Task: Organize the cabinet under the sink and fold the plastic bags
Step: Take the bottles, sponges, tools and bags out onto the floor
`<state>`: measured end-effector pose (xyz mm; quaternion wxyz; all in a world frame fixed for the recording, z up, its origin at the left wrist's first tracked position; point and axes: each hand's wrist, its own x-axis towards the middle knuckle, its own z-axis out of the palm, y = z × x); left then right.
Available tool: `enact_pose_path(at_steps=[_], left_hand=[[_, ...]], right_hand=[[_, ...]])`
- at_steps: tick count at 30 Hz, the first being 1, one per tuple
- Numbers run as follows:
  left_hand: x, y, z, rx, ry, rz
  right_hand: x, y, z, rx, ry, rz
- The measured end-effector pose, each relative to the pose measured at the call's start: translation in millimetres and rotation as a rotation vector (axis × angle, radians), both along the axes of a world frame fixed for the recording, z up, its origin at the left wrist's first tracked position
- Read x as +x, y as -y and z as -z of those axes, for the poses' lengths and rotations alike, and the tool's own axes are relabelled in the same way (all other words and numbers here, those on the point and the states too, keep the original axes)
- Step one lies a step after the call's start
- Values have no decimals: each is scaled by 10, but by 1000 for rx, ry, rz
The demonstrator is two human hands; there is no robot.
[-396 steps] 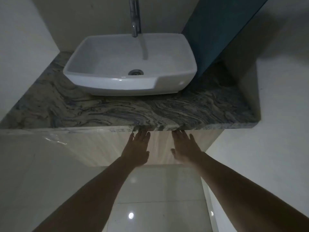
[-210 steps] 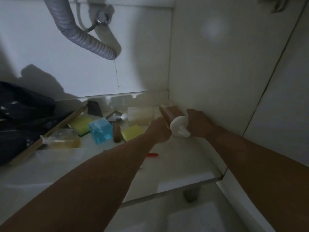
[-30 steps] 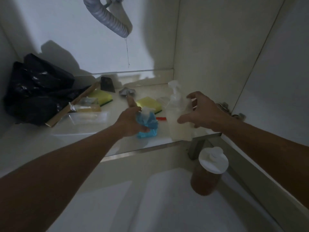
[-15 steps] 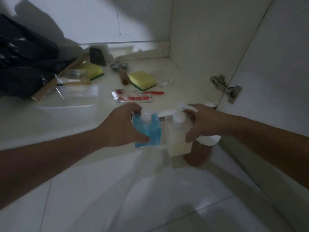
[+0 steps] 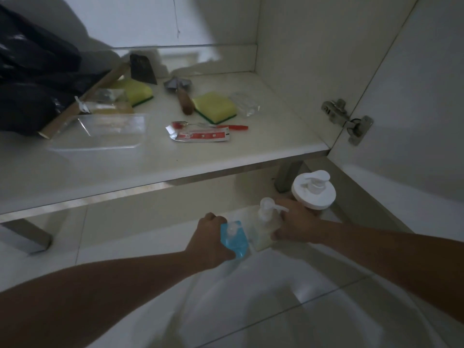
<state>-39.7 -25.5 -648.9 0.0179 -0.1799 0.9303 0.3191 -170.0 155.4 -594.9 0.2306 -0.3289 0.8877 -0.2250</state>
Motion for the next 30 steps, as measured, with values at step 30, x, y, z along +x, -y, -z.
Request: enact_pose_path(at_steps=[30], left_hand=[[-461, 384, -1624, -50, -40, 85]], right_hand=[[-241, 176, -1482, 201, -92, 27]])
